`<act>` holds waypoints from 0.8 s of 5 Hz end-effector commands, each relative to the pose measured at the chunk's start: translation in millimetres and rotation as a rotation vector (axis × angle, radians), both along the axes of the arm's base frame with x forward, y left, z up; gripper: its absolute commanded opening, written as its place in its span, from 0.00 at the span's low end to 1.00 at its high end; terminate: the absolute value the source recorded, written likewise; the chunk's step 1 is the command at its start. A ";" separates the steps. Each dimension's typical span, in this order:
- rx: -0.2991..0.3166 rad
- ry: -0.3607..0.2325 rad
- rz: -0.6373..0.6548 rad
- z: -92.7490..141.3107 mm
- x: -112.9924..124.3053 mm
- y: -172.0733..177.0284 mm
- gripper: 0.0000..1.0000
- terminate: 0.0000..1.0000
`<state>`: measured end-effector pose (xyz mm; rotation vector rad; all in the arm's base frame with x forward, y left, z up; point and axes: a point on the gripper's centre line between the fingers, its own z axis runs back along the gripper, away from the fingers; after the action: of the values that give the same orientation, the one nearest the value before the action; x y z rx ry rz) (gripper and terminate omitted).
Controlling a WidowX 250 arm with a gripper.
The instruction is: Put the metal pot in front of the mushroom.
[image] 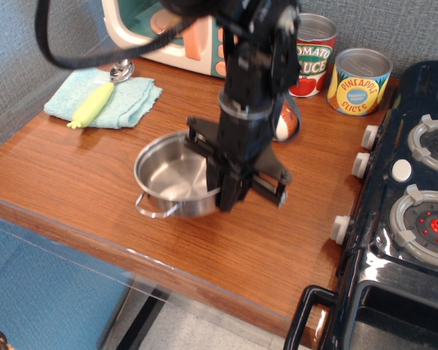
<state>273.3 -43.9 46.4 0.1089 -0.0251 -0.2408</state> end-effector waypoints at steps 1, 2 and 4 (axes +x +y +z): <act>0.035 0.034 -0.071 -19.7 -8.0 -12.7 0.00 0.00; 0.032 0.049 -0.073 -24.7 -8.0 -14.8 0.00 0.00; -0.016 -0.047 -0.068 11.4 -11.8 -13.7 1.00 0.00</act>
<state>264.7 -64.9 42.6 0.0946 -0.0363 -0.3081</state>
